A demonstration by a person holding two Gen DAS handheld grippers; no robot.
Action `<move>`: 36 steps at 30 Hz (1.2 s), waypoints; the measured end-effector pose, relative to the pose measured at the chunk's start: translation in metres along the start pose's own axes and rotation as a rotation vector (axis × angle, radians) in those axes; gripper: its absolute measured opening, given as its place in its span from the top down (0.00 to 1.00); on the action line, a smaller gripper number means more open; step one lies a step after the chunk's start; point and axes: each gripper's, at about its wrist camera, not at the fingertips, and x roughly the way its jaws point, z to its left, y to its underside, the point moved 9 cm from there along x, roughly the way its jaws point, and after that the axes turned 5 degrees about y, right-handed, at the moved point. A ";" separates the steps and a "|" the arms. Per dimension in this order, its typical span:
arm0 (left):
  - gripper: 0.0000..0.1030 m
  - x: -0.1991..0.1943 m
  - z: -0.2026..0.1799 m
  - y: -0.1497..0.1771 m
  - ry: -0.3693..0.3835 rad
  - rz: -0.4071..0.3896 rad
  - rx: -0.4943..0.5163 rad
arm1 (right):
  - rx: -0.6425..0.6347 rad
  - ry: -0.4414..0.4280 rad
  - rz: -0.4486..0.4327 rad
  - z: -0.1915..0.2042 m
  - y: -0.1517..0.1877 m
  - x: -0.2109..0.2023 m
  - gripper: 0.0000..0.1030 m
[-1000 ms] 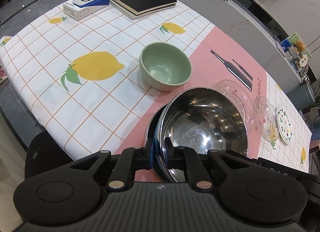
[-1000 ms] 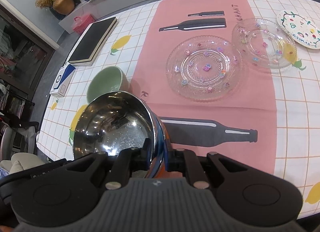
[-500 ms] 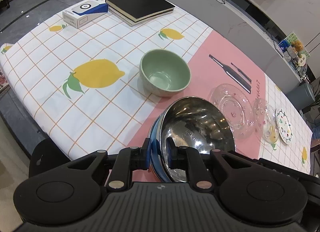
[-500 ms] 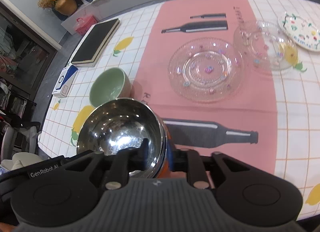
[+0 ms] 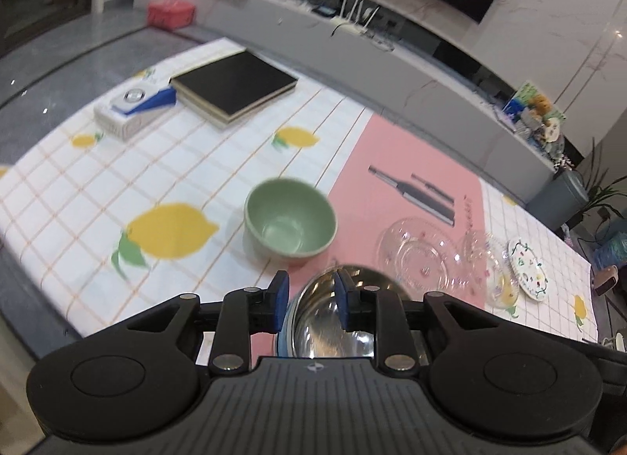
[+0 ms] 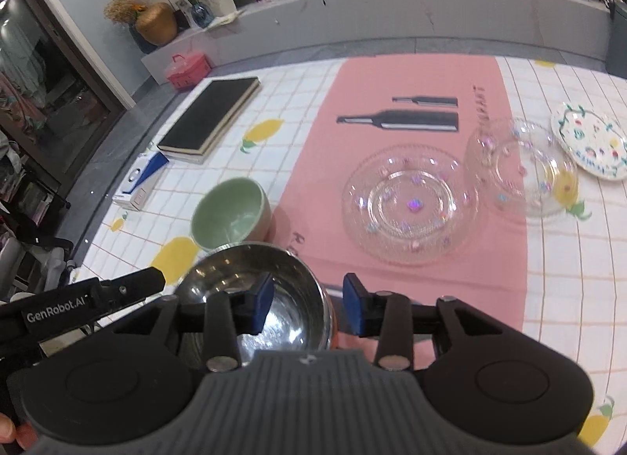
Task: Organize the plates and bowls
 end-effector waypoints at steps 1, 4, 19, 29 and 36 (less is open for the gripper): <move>0.72 -0.001 -0.001 -0.002 0.004 -0.007 0.007 | -0.006 0.000 -0.007 0.001 -0.003 -0.001 0.58; 0.72 -0.003 -0.001 -0.009 0.012 -0.027 0.024 | -0.021 0.002 -0.016 0.004 -0.009 0.000 0.58; 0.67 0.001 0.019 -0.040 -0.050 -0.139 0.072 | -0.030 0.044 -0.190 0.017 -0.048 0.003 0.34; 0.51 0.020 0.046 -0.049 -0.009 -0.124 -0.038 | -0.114 -0.051 -0.167 0.042 -0.066 0.034 0.10; 0.42 0.037 0.059 -0.055 0.039 -0.107 -0.110 | -0.091 0.010 -0.082 0.044 -0.076 0.073 0.17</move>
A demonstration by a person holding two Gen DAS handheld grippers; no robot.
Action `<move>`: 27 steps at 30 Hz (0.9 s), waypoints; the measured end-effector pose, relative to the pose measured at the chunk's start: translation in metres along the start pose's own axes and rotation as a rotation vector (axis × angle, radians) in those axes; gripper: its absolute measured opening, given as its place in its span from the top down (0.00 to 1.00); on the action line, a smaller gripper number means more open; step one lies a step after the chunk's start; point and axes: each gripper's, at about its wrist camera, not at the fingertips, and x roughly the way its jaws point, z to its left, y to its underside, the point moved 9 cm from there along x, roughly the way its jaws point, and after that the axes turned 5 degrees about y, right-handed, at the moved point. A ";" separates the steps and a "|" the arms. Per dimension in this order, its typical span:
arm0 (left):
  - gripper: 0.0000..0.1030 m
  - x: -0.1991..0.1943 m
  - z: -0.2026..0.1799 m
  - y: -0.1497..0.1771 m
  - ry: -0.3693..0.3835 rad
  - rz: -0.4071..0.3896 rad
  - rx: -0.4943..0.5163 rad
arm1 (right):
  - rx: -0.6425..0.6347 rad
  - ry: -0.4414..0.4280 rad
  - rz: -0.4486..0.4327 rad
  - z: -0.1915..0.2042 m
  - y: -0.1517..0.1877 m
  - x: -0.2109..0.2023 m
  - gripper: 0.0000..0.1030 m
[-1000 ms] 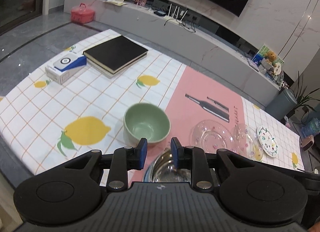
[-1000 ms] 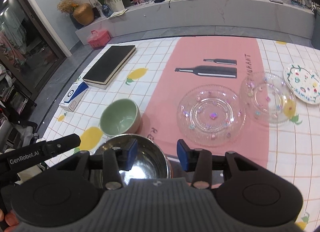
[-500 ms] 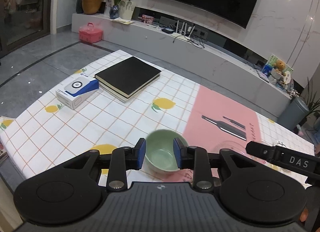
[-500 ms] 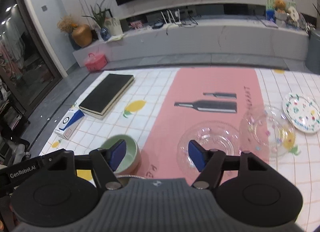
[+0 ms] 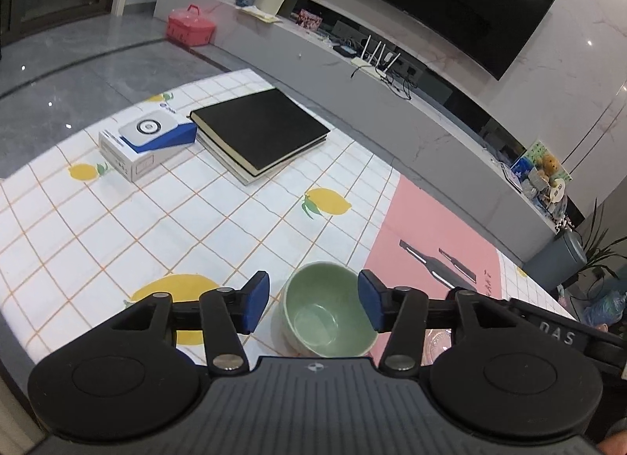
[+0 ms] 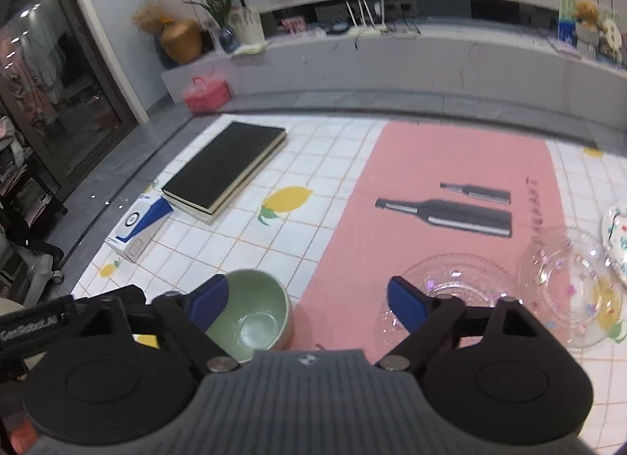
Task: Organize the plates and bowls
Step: 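Move both grippers to the pale green bowl and close on its rim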
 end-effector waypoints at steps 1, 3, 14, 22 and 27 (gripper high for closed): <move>0.42 0.005 0.001 0.001 0.008 0.010 -0.003 | 0.013 -0.002 0.022 0.000 0.000 0.007 0.17; 0.42 0.016 0.005 0.004 0.004 0.034 -0.013 | 0.036 0.003 0.070 -0.001 0.003 0.020 0.17; 0.48 0.060 0.025 0.022 -0.036 0.180 -0.066 | 0.056 0.018 0.311 0.018 0.027 0.074 0.52; 0.66 0.072 0.029 0.026 -0.055 0.202 -0.084 | 0.076 0.015 0.372 0.027 0.037 0.088 0.72; 0.75 0.078 0.031 0.030 -0.075 0.218 -0.077 | 0.105 0.010 0.399 0.030 0.041 0.094 0.78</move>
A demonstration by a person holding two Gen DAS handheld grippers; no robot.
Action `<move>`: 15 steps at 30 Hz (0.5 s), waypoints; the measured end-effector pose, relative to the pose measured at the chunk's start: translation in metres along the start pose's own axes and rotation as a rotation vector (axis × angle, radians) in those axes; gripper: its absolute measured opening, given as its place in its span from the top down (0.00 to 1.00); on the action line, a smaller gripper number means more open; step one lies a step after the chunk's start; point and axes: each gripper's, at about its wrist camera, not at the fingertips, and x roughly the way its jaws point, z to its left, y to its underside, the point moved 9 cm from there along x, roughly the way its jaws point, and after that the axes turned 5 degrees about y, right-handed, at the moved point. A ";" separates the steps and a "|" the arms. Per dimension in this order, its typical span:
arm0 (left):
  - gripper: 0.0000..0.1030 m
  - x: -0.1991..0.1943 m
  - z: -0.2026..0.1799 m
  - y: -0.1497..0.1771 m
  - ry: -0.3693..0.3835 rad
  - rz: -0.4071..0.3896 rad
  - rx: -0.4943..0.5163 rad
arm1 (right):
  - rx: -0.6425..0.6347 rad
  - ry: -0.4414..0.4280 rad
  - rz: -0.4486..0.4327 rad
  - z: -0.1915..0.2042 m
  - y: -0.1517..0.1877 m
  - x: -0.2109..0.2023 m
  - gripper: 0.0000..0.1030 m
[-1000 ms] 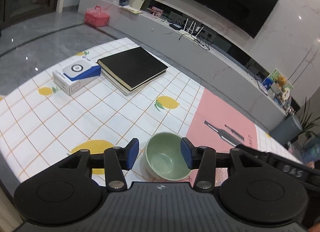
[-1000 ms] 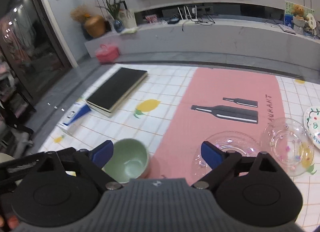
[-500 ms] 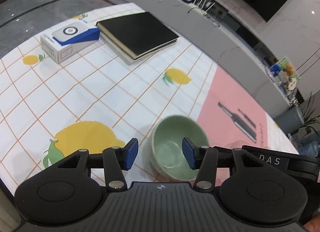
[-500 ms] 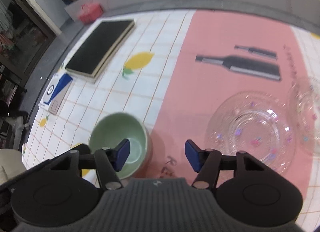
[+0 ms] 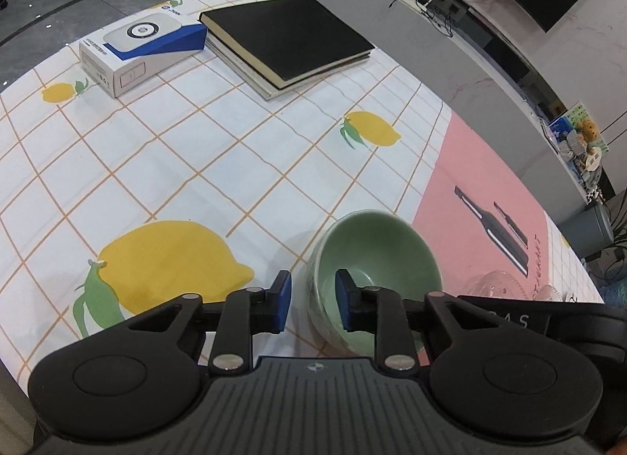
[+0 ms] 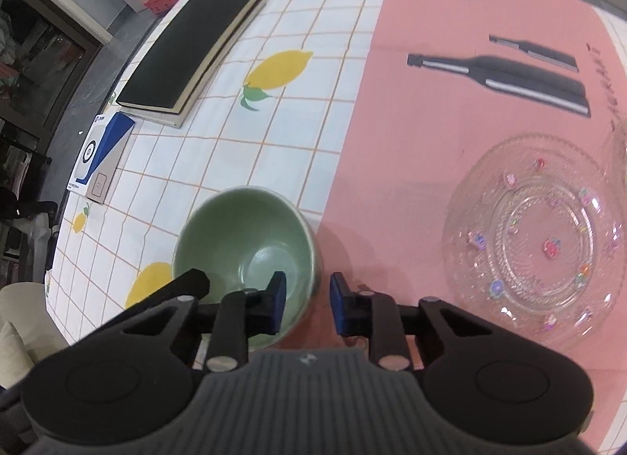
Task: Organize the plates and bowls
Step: 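Move both grippers to the pale green bowl and close on its rim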
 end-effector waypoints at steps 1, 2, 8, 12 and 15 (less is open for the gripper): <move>0.77 0.002 -0.001 0.001 -0.002 0.005 0.003 | -0.001 0.005 0.000 0.000 0.001 0.001 0.80; 0.78 0.003 -0.001 0.002 -0.008 0.012 0.006 | 0.000 0.007 0.002 0.000 0.001 0.002 0.82; 0.88 0.006 -0.003 0.004 -0.025 0.019 0.021 | 0.014 -0.003 0.008 0.000 0.003 0.003 0.89; 0.89 0.003 -0.005 0.005 -0.044 0.009 0.035 | 0.015 0.004 0.005 0.001 0.005 0.000 0.90; 0.89 -0.004 -0.007 0.003 -0.039 -0.004 0.038 | 0.000 -0.007 -0.012 0.004 0.006 -0.008 0.89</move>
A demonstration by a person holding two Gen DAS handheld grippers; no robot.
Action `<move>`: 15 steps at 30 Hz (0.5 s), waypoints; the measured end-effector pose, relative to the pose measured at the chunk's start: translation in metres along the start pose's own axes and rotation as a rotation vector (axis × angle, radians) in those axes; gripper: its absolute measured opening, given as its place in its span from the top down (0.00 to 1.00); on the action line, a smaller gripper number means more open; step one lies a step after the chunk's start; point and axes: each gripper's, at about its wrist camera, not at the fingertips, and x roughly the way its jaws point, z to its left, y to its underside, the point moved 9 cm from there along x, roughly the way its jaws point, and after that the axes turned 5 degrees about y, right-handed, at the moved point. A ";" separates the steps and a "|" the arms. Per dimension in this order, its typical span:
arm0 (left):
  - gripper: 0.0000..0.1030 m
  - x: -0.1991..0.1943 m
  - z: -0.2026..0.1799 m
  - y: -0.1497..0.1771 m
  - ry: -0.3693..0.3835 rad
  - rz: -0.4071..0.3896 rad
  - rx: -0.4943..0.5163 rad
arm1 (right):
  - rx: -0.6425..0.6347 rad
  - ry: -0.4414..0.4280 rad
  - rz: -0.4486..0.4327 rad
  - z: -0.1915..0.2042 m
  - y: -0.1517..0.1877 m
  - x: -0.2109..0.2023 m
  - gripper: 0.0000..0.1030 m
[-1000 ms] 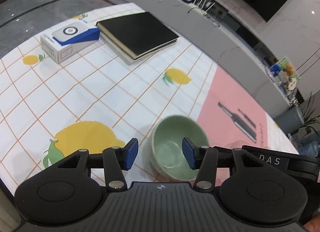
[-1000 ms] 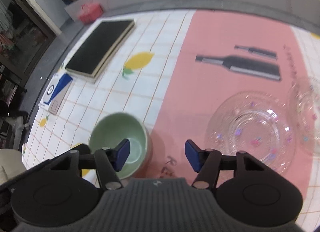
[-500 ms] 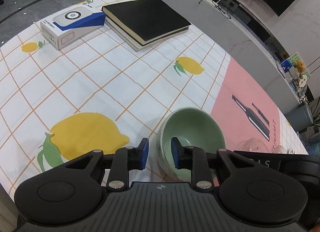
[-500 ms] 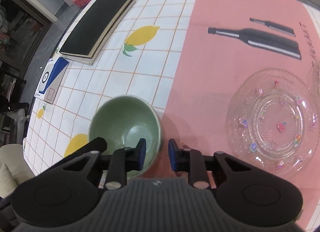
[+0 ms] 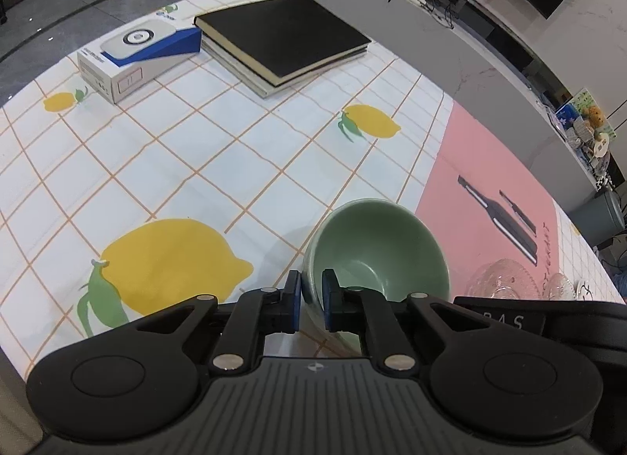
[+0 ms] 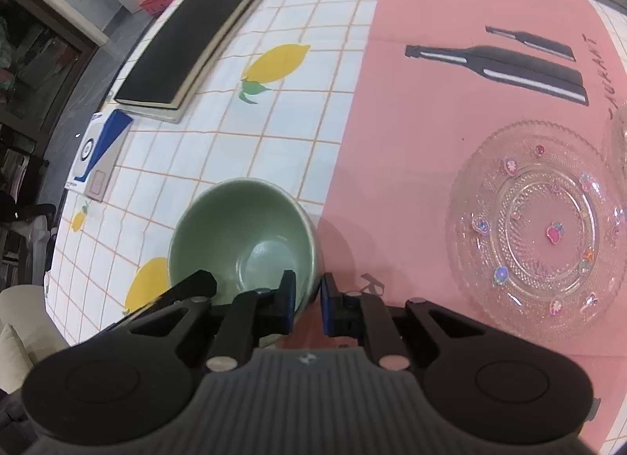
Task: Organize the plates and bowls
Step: 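Carry the green bowl with both grippers and lower it into the steel bowls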
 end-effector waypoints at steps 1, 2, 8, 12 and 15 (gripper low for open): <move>0.89 -0.003 -0.001 -0.001 0.003 -0.005 0.000 | 0.001 -0.006 -0.005 0.001 0.000 -0.004 0.89; 0.89 -0.007 -0.002 -0.003 0.006 -0.010 0.001 | 0.003 -0.012 -0.009 0.001 0.000 -0.008 0.89; 0.89 -0.036 -0.017 -0.007 0.026 -0.049 0.013 | 0.004 -0.042 -0.056 0.003 0.001 -0.043 0.89; 0.89 -0.058 -0.032 -0.006 0.036 -0.076 0.038 | 0.010 -0.063 -0.076 -0.001 0.005 -0.069 0.89; 0.89 -0.073 -0.044 -0.003 0.041 -0.092 0.059 | 0.005 -0.076 -0.087 -0.004 0.011 -0.089 0.89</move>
